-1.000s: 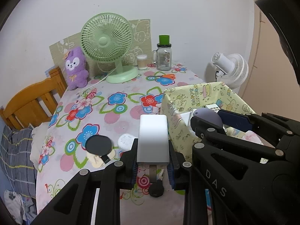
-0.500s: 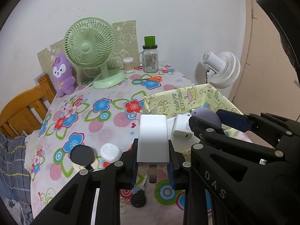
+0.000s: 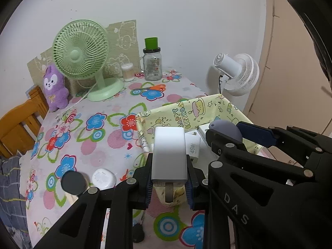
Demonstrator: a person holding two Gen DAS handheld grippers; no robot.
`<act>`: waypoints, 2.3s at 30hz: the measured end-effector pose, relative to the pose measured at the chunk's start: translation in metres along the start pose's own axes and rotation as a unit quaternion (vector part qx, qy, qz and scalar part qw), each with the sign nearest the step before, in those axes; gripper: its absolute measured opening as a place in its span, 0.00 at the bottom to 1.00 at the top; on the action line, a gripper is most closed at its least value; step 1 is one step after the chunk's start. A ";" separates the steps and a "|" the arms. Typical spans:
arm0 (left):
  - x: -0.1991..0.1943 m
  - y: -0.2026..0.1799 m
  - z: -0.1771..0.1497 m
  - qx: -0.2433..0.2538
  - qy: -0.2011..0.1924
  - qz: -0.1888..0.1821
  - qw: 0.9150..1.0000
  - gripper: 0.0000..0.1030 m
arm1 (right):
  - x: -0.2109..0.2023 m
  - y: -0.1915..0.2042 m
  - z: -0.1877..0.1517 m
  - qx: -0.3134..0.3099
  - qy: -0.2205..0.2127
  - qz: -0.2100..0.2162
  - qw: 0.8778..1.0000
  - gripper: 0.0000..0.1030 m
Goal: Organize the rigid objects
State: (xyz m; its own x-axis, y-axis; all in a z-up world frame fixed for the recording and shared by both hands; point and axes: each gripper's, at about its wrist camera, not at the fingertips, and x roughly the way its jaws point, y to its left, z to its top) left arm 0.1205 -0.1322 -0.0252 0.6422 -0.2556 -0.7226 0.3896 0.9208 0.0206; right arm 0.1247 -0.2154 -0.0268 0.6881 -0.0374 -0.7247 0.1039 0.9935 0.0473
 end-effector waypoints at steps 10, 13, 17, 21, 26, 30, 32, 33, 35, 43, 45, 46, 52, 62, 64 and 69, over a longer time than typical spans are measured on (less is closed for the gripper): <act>0.026 -0.008 0.013 0.002 0.013 -0.008 1.000 0.24 | 0.022 -0.016 0.011 0.006 0.012 0.001 1.000 0.41; 0.034 -0.009 0.016 0.001 0.018 -0.009 1.000 0.24 | 0.030 -0.019 0.014 0.008 0.019 0.003 1.000 0.41; 0.047 -0.009 0.020 -0.001 0.027 -0.018 0.999 0.25 | 0.043 -0.022 0.019 0.007 0.028 0.007 1.000 0.41; 0.058 -0.010 0.024 0.000 0.035 -0.019 0.999 0.24 | 0.055 -0.026 0.023 0.009 0.036 0.009 0.999 0.41; 0.072 -0.010 0.029 0.002 0.043 -0.019 0.999 0.25 | 0.070 -0.030 0.027 0.015 0.047 0.011 0.999 0.41; 0.083 -0.007 0.032 0.004 0.048 -0.020 0.999 0.24 | 0.080 -0.032 0.030 0.018 0.049 0.011 0.999 0.41; 0.087 -0.006 0.033 0.006 0.050 -0.019 0.999 0.24 | 0.084 -0.032 0.031 0.018 0.051 0.012 0.998 0.41; 0.089 -0.006 0.033 0.006 0.052 -0.019 0.998 0.24 | 0.087 -0.033 0.031 0.019 0.052 0.016 0.998 0.41; 0.093 -0.006 0.034 0.008 0.055 -0.018 0.998 0.24 | 0.092 -0.033 0.032 0.018 0.056 0.021 0.998 0.41; 0.103 -0.004 0.035 0.002 0.072 -0.008 0.997 0.26 | 0.115 -0.034 0.033 0.026 0.079 0.060 0.995 0.41; 0.104 -0.004 0.036 0.000 0.075 -0.006 0.997 0.26 | 0.116 -0.034 0.034 0.024 0.081 0.064 0.994 0.41; 0.104 -0.004 0.036 0.000 0.075 -0.006 0.997 0.26 | 0.116 -0.033 0.034 0.024 0.083 0.065 0.994 0.41; 0.105 -0.004 0.037 -0.003 0.077 -0.008 0.997 0.28 | 0.117 -0.033 0.036 0.025 0.090 0.069 0.993 0.42; 0.098 -0.008 0.035 0.004 0.073 -0.003 0.997 0.49 | 0.111 -0.040 0.035 0.036 0.089 0.053 0.994 0.59; 0.095 -0.010 0.034 0.008 0.068 0.006 0.998 0.55 | 0.108 -0.041 0.034 0.035 0.085 0.046 0.995 0.59; 0.086 -0.010 0.032 0.009 0.065 0.007 0.998 0.57 | 0.095 -0.038 0.031 0.026 0.073 0.033 0.996 0.61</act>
State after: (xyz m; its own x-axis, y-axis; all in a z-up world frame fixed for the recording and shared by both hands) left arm 0.1928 -0.1726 -0.0654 0.5565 -0.2018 -0.8060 0.3947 0.9178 0.0428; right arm 0.2081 -0.2604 -0.0763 0.5829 0.0467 -0.8112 0.1018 0.9863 0.1299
